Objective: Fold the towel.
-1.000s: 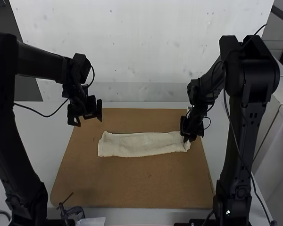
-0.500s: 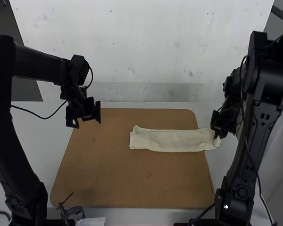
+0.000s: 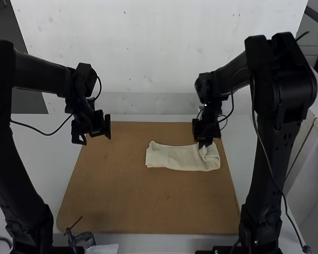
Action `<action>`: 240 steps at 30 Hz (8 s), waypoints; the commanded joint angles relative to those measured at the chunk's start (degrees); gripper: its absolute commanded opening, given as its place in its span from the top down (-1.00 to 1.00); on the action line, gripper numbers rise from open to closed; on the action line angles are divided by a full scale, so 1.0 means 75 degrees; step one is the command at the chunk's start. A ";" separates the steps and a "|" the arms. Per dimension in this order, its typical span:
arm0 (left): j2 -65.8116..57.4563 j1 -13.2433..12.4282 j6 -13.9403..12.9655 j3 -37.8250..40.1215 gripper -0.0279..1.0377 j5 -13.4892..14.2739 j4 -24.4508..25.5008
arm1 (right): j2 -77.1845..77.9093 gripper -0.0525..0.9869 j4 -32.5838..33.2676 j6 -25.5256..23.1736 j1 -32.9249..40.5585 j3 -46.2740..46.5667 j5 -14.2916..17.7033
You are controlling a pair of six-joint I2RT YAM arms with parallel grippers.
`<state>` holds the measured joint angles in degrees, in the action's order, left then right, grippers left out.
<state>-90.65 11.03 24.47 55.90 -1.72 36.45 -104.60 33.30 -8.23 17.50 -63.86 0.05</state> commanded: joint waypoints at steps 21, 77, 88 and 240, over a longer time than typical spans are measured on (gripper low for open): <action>0.0450 -0.0357 -0.0356 -0.0223 -0.94 -0.0052 -0.0172 | -0.2120 0.87 0.1337 -0.1645 0.2882 -0.3252 0.0825; 0.0696 -0.0791 -0.0661 -0.0879 -0.94 -0.0064 -0.0629 | -0.2390 0.87 0.0986 -0.2184 0.3116 -0.2935 0.0754; 0.0673 -0.0849 -0.0743 -0.0879 -0.94 -0.0076 -0.0770 | -0.2741 0.87 0.0845 -0.2266 0.3491 -0.3334 0.0754; 1.1923 -0.1529 -0.2981 -0.3984 -0.93 0.0592 0.2711 | 1.3958 -0.95 0.3013 0.0839 -0.1852 0.5080 0.0672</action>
<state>-1.91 0.21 2.76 25.58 3.38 57.14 -0.30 56.10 -1.30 3.25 -24.21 5.80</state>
